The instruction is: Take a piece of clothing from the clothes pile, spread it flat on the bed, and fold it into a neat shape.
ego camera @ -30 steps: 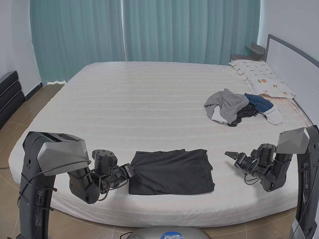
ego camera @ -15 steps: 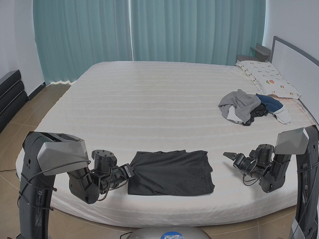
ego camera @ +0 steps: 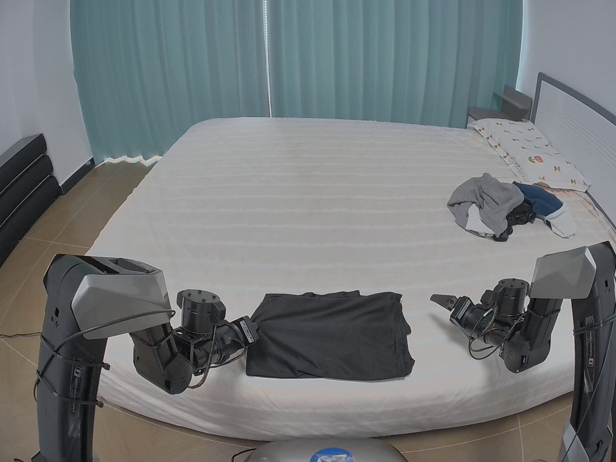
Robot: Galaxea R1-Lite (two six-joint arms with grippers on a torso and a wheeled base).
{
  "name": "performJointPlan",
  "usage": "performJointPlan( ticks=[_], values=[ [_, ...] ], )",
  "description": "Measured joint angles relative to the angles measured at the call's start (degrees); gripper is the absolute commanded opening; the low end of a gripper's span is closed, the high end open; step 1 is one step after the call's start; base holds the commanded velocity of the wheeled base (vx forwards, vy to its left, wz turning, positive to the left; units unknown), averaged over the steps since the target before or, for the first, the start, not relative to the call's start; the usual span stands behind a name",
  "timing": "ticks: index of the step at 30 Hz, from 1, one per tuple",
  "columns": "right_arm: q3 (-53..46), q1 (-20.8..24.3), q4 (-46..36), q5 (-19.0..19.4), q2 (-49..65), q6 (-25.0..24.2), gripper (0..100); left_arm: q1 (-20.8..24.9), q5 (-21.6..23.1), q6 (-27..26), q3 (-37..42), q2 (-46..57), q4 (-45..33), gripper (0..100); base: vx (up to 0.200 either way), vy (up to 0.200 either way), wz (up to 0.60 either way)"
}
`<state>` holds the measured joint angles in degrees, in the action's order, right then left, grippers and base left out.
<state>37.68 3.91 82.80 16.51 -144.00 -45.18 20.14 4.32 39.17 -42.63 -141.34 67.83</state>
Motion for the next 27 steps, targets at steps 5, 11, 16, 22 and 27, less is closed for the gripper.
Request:
performJointPlan(
  ticks=[5,11,16,22,27],
  values=[
    [0.0,0.0,0.0,0.0,0.0,0.0,100,0.0,0.0,0.2,0.1,0.0,0.0,0,0.000,0.200,0.00],
    [0.0,0.0,0.0,0.0,0.0,0.0,100,0.0,-1.0,0.3,0.3,0.0,0.0,0,0.000,0.133,0.00],
    [0.0,0.0,0.0,0.0,0.0,0.0,100,0.3,-3.7,0.3,0.5,0.0,0.0,0,0.000,0.000,0.00],
    [0.0,-0.1,0.0,0.0,0.0,0.0,100,0.7,-4.5,0.4,1.4,0.0,0.0,0,0.000,0.000,0.00],
    [0.0,-0.1,0.0,0.0,0.0,0.0,100,0.8,-4.6,1.4,1.9,0.0,0.0,0,0.000,0.000,0.00]
  ],
)
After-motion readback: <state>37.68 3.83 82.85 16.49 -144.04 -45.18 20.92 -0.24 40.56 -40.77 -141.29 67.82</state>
